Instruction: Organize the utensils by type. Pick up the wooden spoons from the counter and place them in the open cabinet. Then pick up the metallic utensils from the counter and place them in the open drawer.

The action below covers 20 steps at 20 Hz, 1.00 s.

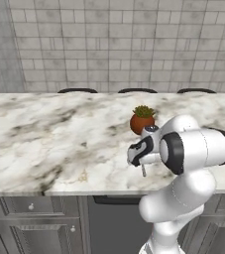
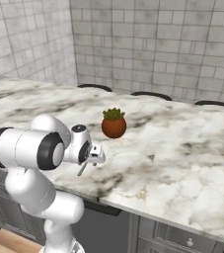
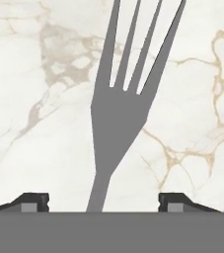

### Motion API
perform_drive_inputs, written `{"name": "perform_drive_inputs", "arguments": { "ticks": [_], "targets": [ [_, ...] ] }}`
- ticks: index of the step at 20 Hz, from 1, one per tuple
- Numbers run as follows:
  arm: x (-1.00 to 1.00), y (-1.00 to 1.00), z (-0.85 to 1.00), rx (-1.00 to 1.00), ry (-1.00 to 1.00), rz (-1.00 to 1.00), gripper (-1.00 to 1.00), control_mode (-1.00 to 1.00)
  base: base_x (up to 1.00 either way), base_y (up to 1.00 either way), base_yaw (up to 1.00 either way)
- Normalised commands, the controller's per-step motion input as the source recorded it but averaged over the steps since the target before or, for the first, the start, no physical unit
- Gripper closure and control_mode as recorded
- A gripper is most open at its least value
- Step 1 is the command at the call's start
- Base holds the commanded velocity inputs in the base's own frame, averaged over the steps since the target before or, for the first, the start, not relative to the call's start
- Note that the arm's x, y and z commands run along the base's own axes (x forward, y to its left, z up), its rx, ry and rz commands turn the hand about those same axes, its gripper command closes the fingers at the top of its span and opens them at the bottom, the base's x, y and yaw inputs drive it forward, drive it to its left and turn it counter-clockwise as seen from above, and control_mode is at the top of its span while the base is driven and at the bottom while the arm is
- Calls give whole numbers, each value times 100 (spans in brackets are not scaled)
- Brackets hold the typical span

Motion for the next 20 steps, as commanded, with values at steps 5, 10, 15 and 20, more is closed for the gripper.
{"name": "perform_drive_inputs", "arguments": {
  "ticks": [5,10,15,20],
  "targets": [
    [0,-20,-55,4,0,0,100,-100,0,0,0],
    [-3,-34,-40,14,2,0,100,-100,0,0,0],
    [-14,-38,-8,24,0,0,100,-100,0,0,0],
    [-3,-33,0,12,2,0,100,-100,0,0,0]
  ]
}}
